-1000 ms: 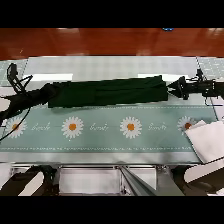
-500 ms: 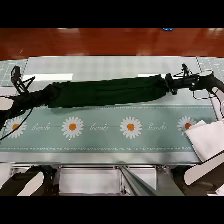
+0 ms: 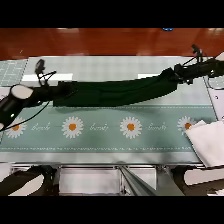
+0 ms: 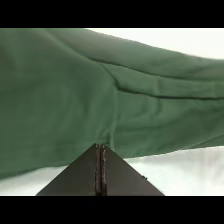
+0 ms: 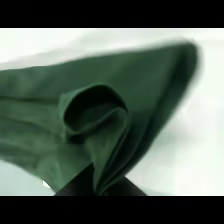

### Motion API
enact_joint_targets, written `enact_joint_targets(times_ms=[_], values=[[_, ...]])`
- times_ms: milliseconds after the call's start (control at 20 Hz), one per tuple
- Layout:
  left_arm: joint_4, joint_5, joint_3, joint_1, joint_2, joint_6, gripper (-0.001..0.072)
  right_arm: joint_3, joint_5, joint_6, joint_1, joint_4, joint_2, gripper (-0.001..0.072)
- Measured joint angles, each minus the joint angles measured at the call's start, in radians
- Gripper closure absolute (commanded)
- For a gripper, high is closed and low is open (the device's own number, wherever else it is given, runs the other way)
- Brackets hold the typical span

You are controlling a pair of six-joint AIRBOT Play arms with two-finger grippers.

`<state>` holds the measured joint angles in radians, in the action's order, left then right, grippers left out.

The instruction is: Fold the shirts.

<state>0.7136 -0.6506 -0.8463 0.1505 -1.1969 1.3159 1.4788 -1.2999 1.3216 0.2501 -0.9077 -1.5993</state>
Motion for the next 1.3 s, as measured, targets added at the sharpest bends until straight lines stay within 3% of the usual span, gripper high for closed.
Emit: enact_joint_targets(times_ms=[200, 500, 800, 1100, 1300], values=[[-0.003, -0.012, -0.281, 0.193, -0.259, 0.052, 0.0684, -0.056, -0.060, 0.006, -0.002, -0.035, 0.205, 0.0690], [0.040, -0.213, -0.769, 0.443, -0.681, 0.192, 0.0684, -0.211, -0.087, 0.007, -0.002, -0.022, 0.484, 0.0690], [0.027, -0.355, -0.992, 0.601, -0.866, 0.270, 0.0683, -0.258, -0.093, 0.010, -0.002, 0.014, 0.595, 0.0690], [0.023, -0.414, -1.028, 0.531, -0.819, 0.269, 0.0683, -0.265, -0.079, 0.018, -0.019, 0.057, 0.610, 0.0690], [0.186, -0.509, -1.030, 0.354, -0.668, 0.289, 0.0683, -0.265, 0.008, 0.047, -0.146, 0.097, 0.589, 0.0690]])
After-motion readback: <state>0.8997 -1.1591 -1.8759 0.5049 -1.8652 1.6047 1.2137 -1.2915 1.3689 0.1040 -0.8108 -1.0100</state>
